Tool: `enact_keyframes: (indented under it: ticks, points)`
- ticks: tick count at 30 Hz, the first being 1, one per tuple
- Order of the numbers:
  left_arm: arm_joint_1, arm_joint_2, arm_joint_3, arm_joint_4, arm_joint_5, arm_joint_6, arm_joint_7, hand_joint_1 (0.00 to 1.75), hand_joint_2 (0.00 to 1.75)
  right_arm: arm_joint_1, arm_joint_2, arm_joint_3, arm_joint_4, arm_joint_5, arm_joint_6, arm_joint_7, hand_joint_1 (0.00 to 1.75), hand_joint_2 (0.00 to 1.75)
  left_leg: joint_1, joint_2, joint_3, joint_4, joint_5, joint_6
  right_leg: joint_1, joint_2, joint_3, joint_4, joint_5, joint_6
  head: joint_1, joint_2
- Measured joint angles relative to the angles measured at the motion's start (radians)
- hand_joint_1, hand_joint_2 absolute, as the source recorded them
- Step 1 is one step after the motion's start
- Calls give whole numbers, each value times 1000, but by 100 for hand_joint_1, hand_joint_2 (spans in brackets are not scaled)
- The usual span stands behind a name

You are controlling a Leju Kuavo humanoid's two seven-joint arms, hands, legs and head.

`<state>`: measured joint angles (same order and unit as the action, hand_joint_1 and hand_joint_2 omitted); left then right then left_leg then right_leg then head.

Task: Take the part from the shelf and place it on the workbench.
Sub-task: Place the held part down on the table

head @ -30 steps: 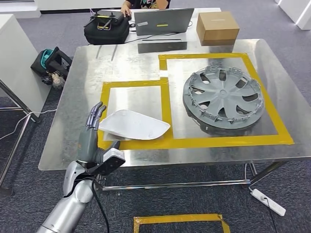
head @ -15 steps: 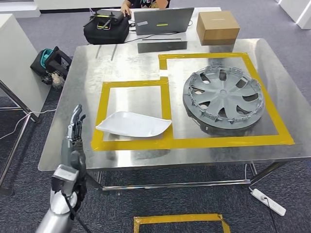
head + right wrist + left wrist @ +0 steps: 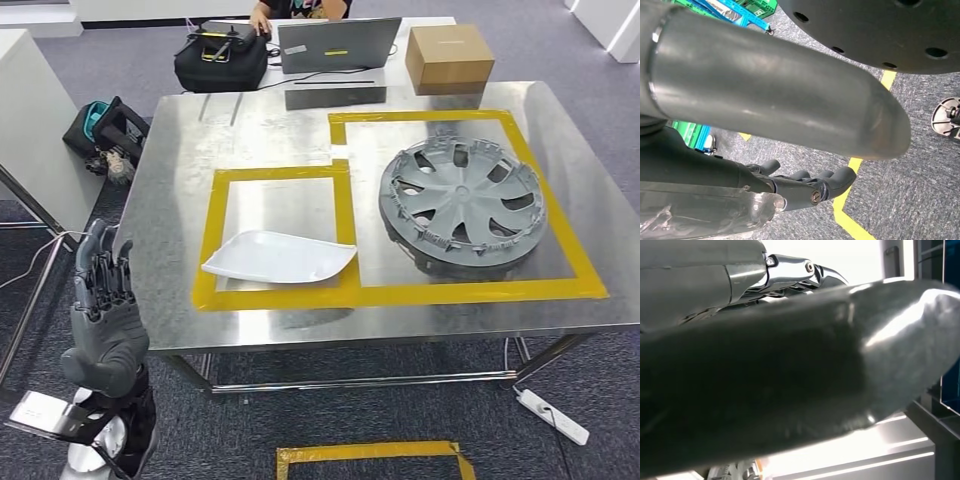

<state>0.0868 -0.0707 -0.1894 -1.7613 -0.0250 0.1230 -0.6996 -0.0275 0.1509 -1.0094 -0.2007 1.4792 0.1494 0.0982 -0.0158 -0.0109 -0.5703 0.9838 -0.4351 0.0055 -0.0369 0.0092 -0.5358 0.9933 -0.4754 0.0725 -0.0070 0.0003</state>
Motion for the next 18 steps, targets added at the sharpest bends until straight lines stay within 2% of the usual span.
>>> enact_keyframes:
  ticks: [2, 4, 5, 7, 8, 9, 10, 11, 13, 14, 15, 18]
  points:
    - [1, -1, 2, -5, -8, 3, 0, 0, 0, -1, 1, -1, 0, 0, 0, 0, 0, 0, 1, 1, 3, -7, 5, 10, -2, 0, 1, -4, 0, 8, 0, 0]
    - [0, -3, 2, -12, -11, 5, -1, 0, 0, -2, 1, -4, 0, 0, 1, 1, 0, 0, 8, 3, 10, -23, 15, 19, 2, -2, -12, 22, -23, 11, 2, 0]
    - [1, -5, 2, -13, -12, 5, -1, 0, 0, -3, 1, -5, 0, 0, 1, 2, 0, 0, 11, 5, 13, -28, 18, 22, 4, -3, -32, 66, -50, 11, 5, 0]
    - [3, -6, 2, -14, -12, 5, -2, 0, 0, -3, 1, -7, 0, 0, 2, 3, 0, 0, 12, 6, 12, -29, 18, 24, 7, -3, -93, 198, -113, 11, 8, 0]
    - [4, -7, 2, -14, -12, 5, -2, 0, 0, -2, 1, -8, 0, 0, 2, 3, 0, 0, 11, 6, 12, -28, 18, 24, 8, -3, -119, 252, -128, 11, 9, 0]
    - [4, -7, 2, -14, -12, 5, -2, 0, 0, -2, 1, -8, 0, 0, 3, 4, 0, 0, 11, 6, 12, -27, 18, 24, 8, -3, -130, 273, -124, 12, 9, 0]
    - [5, -7, 2, -14, -12, 5, -2, 0, 0, -1, 1, -9, 0, 0, 4, 5, 0, 0, 12, 6, 12, -25, 17, 23, 8, -3, -121, 253, -100, 13, 9, 0]
    - [5, -7, 2, -14, -12, 5, -2, 0, 0, -2, 1, -9, 0, 0, 4, 5, 0, 0, 14, 5, 12, -22, 16, 20, 7, -4, -93, 198, -64, 14, 9, 0]
    - [4, -7, 3, -14, -12, 5, -2, 0, 0, -5, 1, -9, 0, 0, 4, 5, 0, 0, 15, 4, 9, -13, 12, 8, 7, -2, -24, 72, -15, 14, 10, 0]
    - [4, -7, 3, -14, -12, 5, -2, 0, 0, -7, 1, -9, 0, 0, 4, 5, 0, 0, 14, 3, 7, -8, 11, 2, 8, 0, -3, 35, -6, 10, 10, 0]
    - [4, -7, 3, -14, -12, 5, -2, 0, 0, -8, 1, -9, 0, 0, 4, 5, 0, 0, 13, 2, 5, -3, 12, -4, 9, 2, 4, 23, -7, 4, 9, 0]
    - [4, -8, 3, -14, -12, 6, -2, 0, 0, -8, 1, -9, 0, 0, 5, 7, 0, 0, 15, 2, -4, 8, 11, -20, 12, 3, -8, 26, -1, -22, 6, 0]
